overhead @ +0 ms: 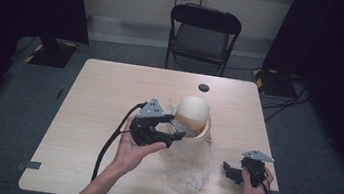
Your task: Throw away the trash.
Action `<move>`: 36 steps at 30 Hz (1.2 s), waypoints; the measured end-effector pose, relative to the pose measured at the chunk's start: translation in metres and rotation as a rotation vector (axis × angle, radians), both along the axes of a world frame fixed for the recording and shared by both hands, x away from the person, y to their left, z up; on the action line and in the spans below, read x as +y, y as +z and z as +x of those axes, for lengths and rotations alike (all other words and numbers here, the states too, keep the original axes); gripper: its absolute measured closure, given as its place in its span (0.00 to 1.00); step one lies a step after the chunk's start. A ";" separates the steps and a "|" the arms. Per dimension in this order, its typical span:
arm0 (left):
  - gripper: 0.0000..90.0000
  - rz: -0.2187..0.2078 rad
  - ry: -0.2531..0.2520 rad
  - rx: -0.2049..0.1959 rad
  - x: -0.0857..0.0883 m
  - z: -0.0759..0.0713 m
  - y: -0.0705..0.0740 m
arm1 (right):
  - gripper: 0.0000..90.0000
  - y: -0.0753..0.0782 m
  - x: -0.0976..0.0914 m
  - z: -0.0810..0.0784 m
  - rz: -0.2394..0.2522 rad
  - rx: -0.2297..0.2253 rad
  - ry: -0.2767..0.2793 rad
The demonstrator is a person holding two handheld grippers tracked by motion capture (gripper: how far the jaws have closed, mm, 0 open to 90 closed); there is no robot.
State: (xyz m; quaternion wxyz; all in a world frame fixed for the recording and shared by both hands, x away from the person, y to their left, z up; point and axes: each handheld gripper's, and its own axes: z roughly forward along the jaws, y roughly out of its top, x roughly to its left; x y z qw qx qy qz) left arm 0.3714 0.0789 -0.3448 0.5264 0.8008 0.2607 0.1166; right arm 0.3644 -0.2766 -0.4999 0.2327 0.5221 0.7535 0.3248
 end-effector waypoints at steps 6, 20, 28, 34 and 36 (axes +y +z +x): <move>0.38 0.000 0.006 0.019 -0.008 0.005 -0.005 | 0.11 0.000 0.000 0.000 0.000 0.000 0.000; 0.38 0.063 0.052 0.004 -0.017 0.008 -0.012 | 0.11 0.000 0.000 0.000 0.000 0.000 -0.001; 0.38 0.049 0.067 0.046 -0.018 0.015 -0.017 | 0.11 0.000 0.000 0.000 -0.001 0.000 -0.001; 0.37 0.044 0.040 0.057 -0.019 0.014 -0.019 | 0.11 0.000 0.000 0.000 0.000 0.000 0.000; 0.31 0.032 0.036 0.057 -0.017 0.013 -0.019 | 0.11 0.000 0.000 0.000 0.001 0.000 0.001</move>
